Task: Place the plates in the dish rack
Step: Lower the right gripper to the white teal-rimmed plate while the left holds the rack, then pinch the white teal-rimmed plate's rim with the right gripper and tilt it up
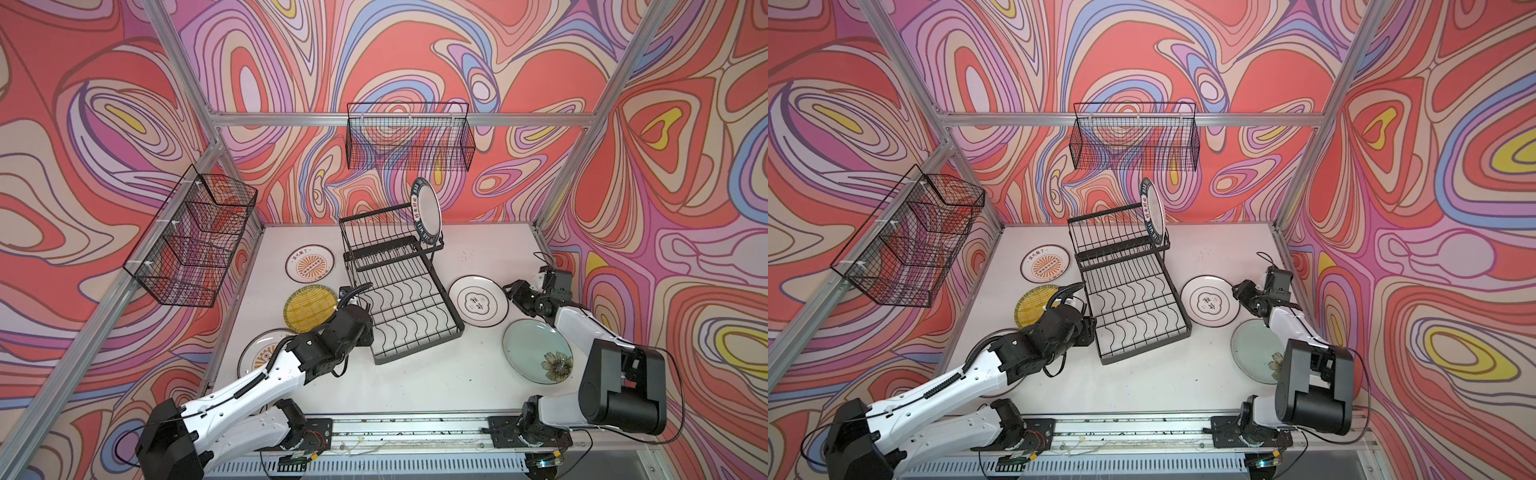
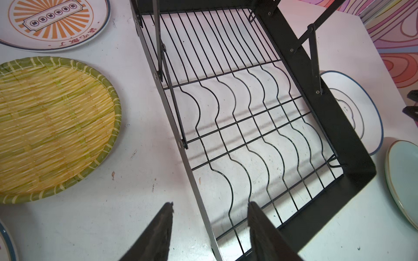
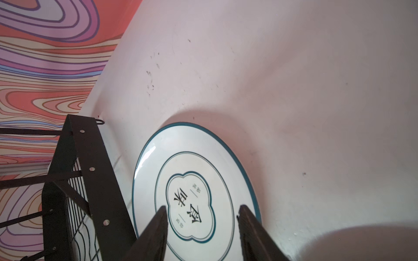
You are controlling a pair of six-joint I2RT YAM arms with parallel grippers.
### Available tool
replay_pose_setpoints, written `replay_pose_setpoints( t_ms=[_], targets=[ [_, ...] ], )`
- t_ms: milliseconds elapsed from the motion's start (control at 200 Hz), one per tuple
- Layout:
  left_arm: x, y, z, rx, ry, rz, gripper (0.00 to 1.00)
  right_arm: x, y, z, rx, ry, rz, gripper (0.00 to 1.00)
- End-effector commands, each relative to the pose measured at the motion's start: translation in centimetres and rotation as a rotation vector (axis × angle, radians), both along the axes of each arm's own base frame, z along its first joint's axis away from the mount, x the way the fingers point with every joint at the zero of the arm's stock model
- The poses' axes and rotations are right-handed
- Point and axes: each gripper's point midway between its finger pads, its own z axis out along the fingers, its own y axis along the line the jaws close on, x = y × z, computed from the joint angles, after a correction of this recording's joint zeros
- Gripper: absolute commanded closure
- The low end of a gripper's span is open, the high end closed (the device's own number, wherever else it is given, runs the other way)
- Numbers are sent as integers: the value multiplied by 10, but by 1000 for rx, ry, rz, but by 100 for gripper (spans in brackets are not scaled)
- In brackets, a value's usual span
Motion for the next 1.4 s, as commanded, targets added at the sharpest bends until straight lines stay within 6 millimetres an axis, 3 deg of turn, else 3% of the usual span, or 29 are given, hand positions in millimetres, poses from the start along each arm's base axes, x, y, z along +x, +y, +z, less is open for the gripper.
replay_pose_setpoints(
  t_ms=[0, 275, 651, 1392],
  targets=[
    [-2, -5, -1, -2, 23, -16, 44, -4, -1, -14, 28, 22, 2, 49],
    [-2, -15, -6, 4, 60, -53, 44, -7, -9, -30, 29, 56, -9, 49],
    [-3, -23, -10, 3, 76, -90, 45, -2, 1, -45, 77, 77, 56, 51],
    [-4, -27, -14, 3, 96, -104, 45, 1, 7, -53, 120, 75, 76, 73]
  ],
)
